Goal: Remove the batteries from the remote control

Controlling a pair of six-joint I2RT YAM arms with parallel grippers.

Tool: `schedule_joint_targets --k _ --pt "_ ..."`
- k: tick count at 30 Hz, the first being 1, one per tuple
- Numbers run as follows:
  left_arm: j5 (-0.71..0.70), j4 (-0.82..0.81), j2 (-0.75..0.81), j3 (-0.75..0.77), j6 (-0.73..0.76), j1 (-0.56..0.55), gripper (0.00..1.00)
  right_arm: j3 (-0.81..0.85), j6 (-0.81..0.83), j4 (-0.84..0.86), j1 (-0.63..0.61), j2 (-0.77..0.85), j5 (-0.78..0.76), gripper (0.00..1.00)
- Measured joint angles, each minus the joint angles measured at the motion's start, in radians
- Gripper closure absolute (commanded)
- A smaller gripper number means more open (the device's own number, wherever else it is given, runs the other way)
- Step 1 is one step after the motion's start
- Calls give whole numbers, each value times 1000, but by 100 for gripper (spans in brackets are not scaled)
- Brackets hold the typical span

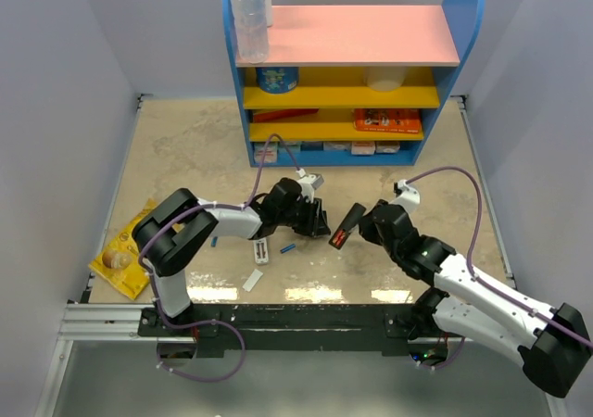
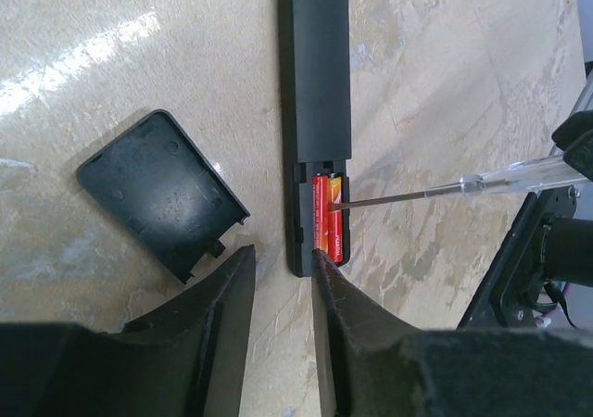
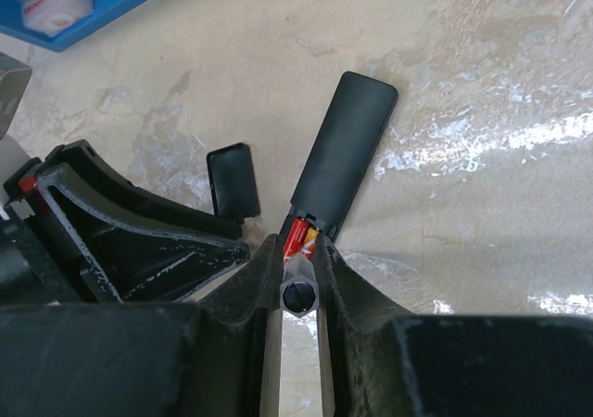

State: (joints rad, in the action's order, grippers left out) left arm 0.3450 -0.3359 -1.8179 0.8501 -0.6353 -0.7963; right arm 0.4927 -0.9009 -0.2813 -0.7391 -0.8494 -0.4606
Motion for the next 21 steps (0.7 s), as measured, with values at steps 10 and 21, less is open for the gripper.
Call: schedule_joint_targets --k 10,21 --pt "23 -3 -56 24 0 -3 75 -28 -19 5 0 39 8 100" --pt "48 -41 -82 31 0 -3 81 -101 -63 9 0 146 26 100"
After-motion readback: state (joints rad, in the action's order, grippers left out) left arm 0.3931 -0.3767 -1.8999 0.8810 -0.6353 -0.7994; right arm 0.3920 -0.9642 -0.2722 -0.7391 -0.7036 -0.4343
